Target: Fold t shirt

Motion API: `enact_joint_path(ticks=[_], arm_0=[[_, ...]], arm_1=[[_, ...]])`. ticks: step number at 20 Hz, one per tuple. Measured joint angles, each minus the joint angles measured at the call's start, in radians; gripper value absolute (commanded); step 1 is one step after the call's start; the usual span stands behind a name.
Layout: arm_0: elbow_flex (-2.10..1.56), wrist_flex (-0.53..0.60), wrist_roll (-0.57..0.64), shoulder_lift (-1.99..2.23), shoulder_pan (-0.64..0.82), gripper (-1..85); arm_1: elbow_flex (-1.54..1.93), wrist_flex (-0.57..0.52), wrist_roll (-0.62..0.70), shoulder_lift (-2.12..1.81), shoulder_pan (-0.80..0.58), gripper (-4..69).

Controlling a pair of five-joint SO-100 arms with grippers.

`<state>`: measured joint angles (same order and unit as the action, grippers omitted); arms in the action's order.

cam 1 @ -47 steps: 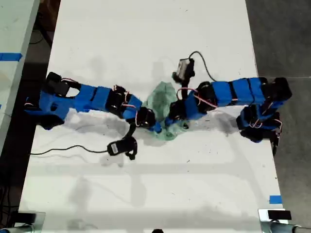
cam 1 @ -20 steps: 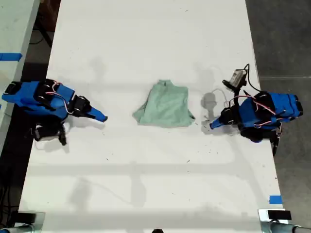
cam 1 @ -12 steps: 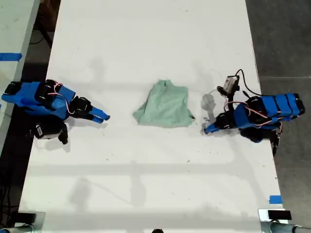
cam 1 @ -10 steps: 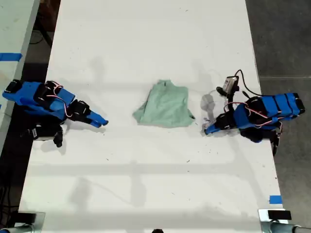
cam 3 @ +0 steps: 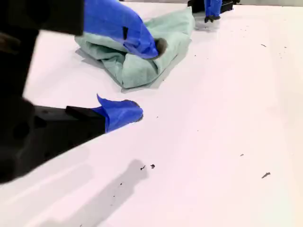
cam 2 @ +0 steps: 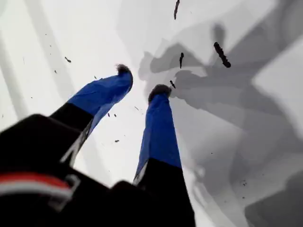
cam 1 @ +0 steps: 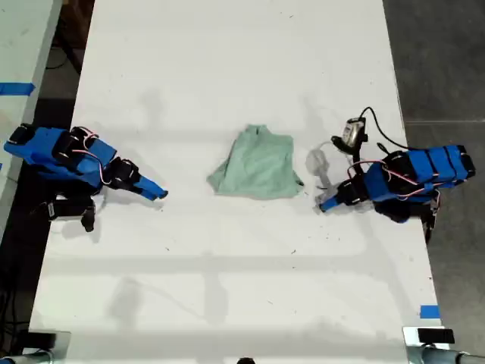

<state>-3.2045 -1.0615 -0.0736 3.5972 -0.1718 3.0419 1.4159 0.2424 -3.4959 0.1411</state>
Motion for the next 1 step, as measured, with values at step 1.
enact_joint_path(ticks=[1], arm_0=[[0.0,0.0,0.0,0.0,0.0,17.3]], arm_1=[[0.0,0.0,0.0,0.0,0.0,10.4]])
